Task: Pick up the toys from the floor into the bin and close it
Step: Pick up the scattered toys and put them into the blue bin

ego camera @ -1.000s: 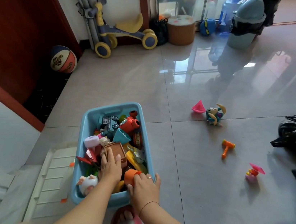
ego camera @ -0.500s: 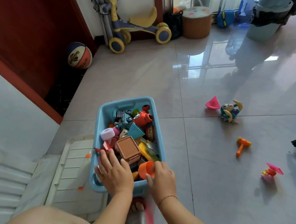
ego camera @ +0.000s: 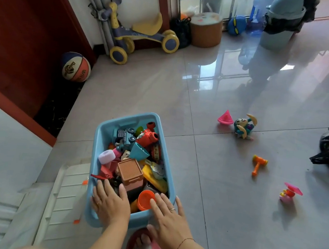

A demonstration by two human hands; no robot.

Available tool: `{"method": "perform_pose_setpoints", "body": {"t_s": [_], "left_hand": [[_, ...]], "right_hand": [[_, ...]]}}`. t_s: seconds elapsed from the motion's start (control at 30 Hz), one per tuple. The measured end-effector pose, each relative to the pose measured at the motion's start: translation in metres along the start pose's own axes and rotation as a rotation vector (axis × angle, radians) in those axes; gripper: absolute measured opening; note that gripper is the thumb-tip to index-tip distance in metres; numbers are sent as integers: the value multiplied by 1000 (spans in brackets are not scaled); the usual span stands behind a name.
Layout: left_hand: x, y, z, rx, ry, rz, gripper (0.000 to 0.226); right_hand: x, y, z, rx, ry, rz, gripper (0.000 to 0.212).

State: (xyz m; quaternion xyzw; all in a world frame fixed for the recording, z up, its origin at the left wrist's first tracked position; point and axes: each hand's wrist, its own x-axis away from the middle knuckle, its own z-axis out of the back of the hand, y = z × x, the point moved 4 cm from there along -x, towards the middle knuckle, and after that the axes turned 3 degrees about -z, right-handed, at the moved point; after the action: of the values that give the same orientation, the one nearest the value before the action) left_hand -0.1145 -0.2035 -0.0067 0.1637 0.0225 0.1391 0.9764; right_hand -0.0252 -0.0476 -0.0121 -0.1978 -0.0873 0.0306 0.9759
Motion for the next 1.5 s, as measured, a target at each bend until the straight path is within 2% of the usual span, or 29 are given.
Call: {"method": "perform_pose_setpoints", "body": {"t_s": [0.07,0.13,0.23,0.27,0.33,0.4,0.53,0.67,0.77,0.83,1.03,1.13,1.27,1.37,1.5], "left_hand": [[-18,10,7,40,16,-37,71],[-46,13,7,7,-47,-45,69],[-78,0,1,-230,-216,-38,68],[-82,0,1,-270,-212,-31,69],[-80,19,6,-200,-105,-37,68],[-72,63,6,-83,-53,-153,68],[-32,179,-15,42,-89,-529,64],[23,275,-60,71,-292,-725,57],[49,319,-108,32,-446,-787,56],[60,339,-142,1,-553,-795,57],[87,372,-234,-129,-825,-737,58],[97,391,-262,-153,-854,-733,53],[104,408,-287,-125,-885,-646,45],[103,414,-299,-120,-885,-589,45],[100,412,-309,-176,-901,-619,34]], "right_hand": [[-2,0,0,-10,26,-11,60],[-6,-3,-1,-4,40,-13,60],[-11,-6,4,-1,54,-49,60],[-12,-2,10,-32,66,-86,59],[-14,18,23,-99,149,-190,58],[-11,55,34,-189,211,-305,60],[-2,156,51,-296,326,-576,75],[18,267,70,-340,413,-921,73],[41,338,71,-445,473,-1162,78],[53,369,64,-485,461,-1243,79],[58,419,21,-541,329,-1257,82],[47,427,11,-594,425,-1250,78],[37,418,2,-517,586,-1186,75],[34,406,-10,-471,586,-1104,86],[33,401,-18,-542,586,-1034,86]]}}
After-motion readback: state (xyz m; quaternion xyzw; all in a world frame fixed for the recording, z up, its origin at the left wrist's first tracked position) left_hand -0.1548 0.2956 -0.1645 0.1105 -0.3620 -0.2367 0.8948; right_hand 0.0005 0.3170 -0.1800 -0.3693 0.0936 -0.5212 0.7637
